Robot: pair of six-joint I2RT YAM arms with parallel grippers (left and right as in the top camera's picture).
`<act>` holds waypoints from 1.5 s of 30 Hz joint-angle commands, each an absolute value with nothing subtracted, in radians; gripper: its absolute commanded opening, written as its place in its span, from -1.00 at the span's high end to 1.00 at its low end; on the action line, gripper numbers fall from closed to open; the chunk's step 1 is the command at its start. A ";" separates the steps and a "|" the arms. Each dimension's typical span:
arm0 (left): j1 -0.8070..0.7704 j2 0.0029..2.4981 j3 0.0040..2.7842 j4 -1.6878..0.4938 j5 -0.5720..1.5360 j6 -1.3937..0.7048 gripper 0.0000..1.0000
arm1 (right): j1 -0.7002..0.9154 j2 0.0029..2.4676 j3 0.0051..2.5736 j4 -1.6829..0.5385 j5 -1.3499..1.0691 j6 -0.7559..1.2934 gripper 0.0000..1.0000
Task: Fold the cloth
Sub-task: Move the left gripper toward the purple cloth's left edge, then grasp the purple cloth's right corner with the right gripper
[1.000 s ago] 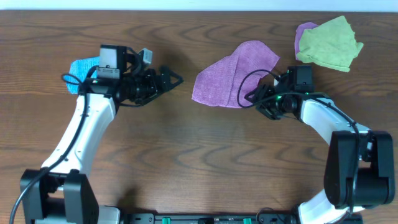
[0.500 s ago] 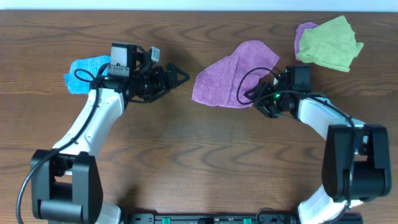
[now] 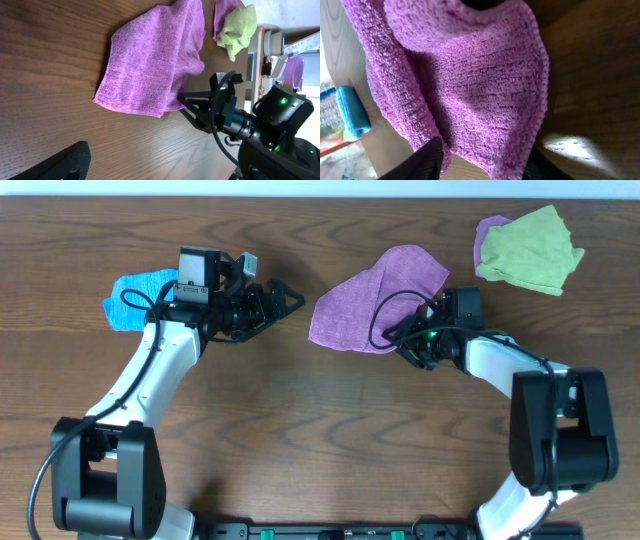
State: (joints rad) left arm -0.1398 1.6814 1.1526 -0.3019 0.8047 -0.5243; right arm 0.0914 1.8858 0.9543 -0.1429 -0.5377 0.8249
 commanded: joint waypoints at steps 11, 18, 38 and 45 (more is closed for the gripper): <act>-0.150 1.682 1.166 -0.321 0.800 -0.525 -0.91 | 0.087 1.908 0.947 -0.215 -0.505 0.791 0.98; -0.191 1.682 1.164 -0.348 0.726 -0.525 -0.91 | 0.054 1.802 0.948 -0.413 -0.436 0.680 0.98; -0.276 1.687 1.147 -0.366 0.627 -0.532 -0.91 | -0.002 1.647 0.948 -0.839 -0.226 0.567 0.97; -0.276 1.687 1.147 -0.365 0.624 -0.532 -0.91 | -0.002 1.647 0.948 -0.917 -0.142 0.567 0.97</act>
State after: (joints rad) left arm -0.2760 1.6814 1.1522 -0.3626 0.6422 -0.5274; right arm 0.0074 1.6611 0.9524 -0.9077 -0.1959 0.5827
